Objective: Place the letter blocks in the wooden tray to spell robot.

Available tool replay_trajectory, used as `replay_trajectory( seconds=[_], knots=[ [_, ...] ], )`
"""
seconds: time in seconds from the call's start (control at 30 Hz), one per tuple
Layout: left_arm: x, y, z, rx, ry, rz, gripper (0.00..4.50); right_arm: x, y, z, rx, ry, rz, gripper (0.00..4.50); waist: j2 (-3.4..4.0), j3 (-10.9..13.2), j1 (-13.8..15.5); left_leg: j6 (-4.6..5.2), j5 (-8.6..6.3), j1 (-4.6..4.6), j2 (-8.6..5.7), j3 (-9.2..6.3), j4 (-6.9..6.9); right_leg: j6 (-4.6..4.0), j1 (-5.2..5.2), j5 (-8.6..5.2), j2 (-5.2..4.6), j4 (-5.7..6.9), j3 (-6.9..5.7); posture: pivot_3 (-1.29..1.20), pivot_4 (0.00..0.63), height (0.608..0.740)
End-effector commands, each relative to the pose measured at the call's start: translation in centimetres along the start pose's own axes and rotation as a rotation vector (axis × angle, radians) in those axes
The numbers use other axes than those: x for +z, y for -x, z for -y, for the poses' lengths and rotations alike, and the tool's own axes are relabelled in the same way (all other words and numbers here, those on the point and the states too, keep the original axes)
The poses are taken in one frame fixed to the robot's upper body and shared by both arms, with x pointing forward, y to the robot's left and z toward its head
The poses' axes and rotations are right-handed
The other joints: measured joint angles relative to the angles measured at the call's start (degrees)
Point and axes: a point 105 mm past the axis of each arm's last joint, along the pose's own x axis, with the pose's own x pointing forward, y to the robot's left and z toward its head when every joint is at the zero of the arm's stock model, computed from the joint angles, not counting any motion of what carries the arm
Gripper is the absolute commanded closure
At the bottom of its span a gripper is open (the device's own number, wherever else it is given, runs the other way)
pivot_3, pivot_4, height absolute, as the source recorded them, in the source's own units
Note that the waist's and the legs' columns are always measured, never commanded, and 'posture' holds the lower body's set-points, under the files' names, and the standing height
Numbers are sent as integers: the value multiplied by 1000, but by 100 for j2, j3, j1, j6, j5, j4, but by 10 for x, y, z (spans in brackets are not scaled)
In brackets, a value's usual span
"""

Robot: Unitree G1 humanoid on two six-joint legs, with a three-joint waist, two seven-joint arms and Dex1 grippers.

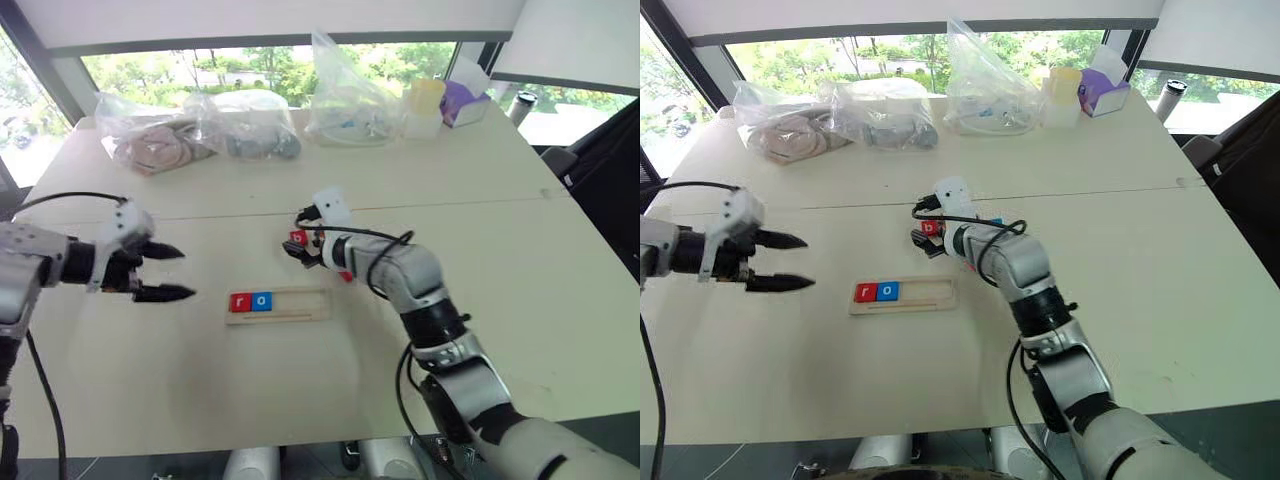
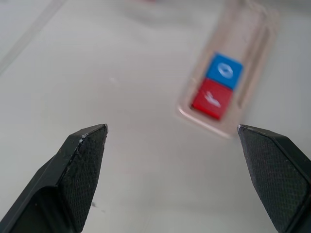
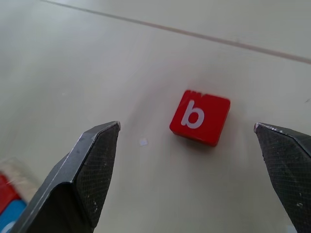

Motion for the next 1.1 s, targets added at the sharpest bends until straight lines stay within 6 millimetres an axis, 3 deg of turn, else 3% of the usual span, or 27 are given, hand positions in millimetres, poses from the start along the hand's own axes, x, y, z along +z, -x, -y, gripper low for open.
replay_trajectory(
  seconds=[0.03,0.23,0.33,0.47,0.5,0.57,0.67,0.73,0.87,1.0,1.1],
  knots=[
    [18,1,11,96,20,130,36,20,-10,-7,-27,13,62,0,-2,-1,-2,0,0,1,-1,2,0,0,0,0,-2,0,3,0,150,740],
    [24,-2,21,201,74,209,36,10,-29,-6,-84,43,31,0,-14,-8,-4,0,0,7,2,-3,-1,-2,2,2,4,6,12,0,150,740],
    [25,1,26,233,68,206,0,6,-31,-7,-103,64,19,878,-15,-9,-11,-1,0,16,2,-3,-1,-7,8,6,4,6,12,0,150,740],
    [28,0,26,226,49,193,0,3,-30,-4,-124,87,20,2916,-15,-9,-16,-1,0,19,1,-3,-1,-8,12,5,7,7,12,0,150,740],
    [30,-2,26,220,42,193,0,4,-29,-3,-130,84,28,3257,-14,-9,-16,-1,0,19,1,-3,-2,-8,11,5,9,6,12,0,150,740],
    [35,-9,28,195,33,202,0,19,-23,3,-154,100,88,3281,-14,-9,-12,-1,0,19,1,-4,-3,-9,11,5,9,6,12,0,150,740],
    [42,-20,33,150,22,219,0,55,4,16,-183,190,233,3281,-11,-6,21,-2,1,12,-2,-6,0,-8,10,5,4,3,10,0,150,740],
    [45,-27,38,115,16,224,0,70,30,27,-255,416,300,3281,-10,-6,32,-2,1,7,-9,-4,2,-5,10,5,-3,0,10,0,150,740],
    [46,-42,45,71,-7,210,0,52,67,38,-249,399,248,3281,-19,-11,14,-3,0,4,-19,-3,-3,13,10,-1,-14,-10,12,0,150,740],
    [56,-59,57,-14,-26,237,0,4,115,73,-358,112,113,3281,-16,-9,22,-2,-1,8,-8,-4,-13,7,4,-3,4,-5,18,0,150,740],
    [58,-67,60,-55,-40,227,0,-30,127,70,-388,-153,34,3281,-16,-9,3,-2,0,7,-8,-8,-9,4,2,-3,6,3,15,0,150,740]
  ],
)
